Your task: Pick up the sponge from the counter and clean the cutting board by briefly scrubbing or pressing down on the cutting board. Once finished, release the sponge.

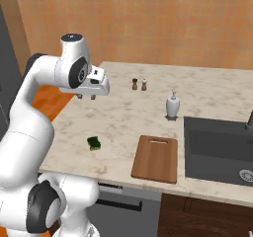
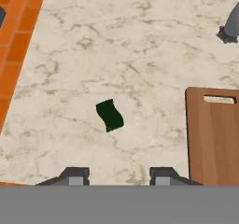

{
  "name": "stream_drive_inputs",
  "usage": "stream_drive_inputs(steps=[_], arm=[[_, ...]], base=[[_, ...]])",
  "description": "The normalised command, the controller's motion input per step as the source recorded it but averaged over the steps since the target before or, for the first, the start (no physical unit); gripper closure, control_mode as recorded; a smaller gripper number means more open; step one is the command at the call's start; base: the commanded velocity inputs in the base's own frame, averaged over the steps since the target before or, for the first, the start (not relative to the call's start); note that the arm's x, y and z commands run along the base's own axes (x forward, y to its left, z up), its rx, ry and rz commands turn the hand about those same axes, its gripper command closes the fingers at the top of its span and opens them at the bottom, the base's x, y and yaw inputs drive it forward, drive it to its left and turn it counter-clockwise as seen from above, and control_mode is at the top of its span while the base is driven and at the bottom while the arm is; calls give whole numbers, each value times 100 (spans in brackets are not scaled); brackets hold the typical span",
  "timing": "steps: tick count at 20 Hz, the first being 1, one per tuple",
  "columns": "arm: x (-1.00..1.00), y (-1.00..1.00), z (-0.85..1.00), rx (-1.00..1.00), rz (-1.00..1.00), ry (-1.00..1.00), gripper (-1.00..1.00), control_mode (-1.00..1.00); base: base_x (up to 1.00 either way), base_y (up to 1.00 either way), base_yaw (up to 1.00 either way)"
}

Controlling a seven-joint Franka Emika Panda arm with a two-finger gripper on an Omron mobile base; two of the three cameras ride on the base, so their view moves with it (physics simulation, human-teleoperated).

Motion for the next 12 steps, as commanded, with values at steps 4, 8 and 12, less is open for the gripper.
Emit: stream_drive_inputs(steps=[4, 8, 12], arm=[[-25, 0, -9, 0, 1, 4, -100, -100], [-32, 0, -52, 0, 7, 22, -100, -100], [0, 0, -26, 0, 5, 18, -100, -100]], base=[[0, 0, 0], [0, 0, 0], [0, 0, 0]])
